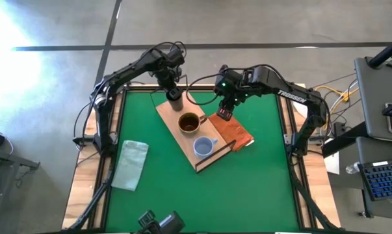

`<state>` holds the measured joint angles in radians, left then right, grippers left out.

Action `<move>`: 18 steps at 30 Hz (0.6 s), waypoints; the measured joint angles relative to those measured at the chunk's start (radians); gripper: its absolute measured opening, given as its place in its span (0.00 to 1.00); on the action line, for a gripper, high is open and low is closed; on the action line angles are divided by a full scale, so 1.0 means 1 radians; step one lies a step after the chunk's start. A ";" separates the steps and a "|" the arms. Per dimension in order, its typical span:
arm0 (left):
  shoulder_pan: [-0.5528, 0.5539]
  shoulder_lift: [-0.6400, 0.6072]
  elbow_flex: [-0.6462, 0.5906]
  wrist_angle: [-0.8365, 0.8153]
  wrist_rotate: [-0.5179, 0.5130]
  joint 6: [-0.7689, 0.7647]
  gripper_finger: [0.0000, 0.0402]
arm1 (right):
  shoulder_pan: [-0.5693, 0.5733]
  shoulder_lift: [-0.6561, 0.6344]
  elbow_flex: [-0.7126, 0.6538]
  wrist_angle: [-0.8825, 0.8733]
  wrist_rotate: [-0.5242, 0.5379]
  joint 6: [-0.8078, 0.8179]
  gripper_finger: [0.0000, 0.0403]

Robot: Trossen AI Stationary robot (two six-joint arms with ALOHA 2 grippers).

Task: Stack small to large cups/mugs on shelf
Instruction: Put the black cup on the shelf

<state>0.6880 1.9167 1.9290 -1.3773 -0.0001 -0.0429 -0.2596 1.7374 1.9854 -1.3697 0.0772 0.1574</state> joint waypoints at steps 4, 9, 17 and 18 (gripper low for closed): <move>0.000 0.000 -0.019 0.002 0.013 -0.001 0.00 | 0.000 0.000 0.000 0.000 0.000 0.000 0.39; 0.000 0.000 -0.024 0.016 0.026 -0.002 0.00 | 0.000 0.000 0.000 0.000 0.002 -0.002 0.39; -0.002 0.000 -0.025 0.026 0.064 -0.002 0.02 | 0.000 0.000 0.000 0.000 0.002 -0.020 0.39; -0.002 0.000 -0.025 0.027 0.064 -0.002 0.04 | 0.000 0.000 0.000 0.000 0.002 -0.022 0.39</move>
<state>0.6857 1.9167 1.9045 -1.3506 0.0640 -0.0445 -0.2600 1.7370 1.9854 -1.3697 0.0795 0.1357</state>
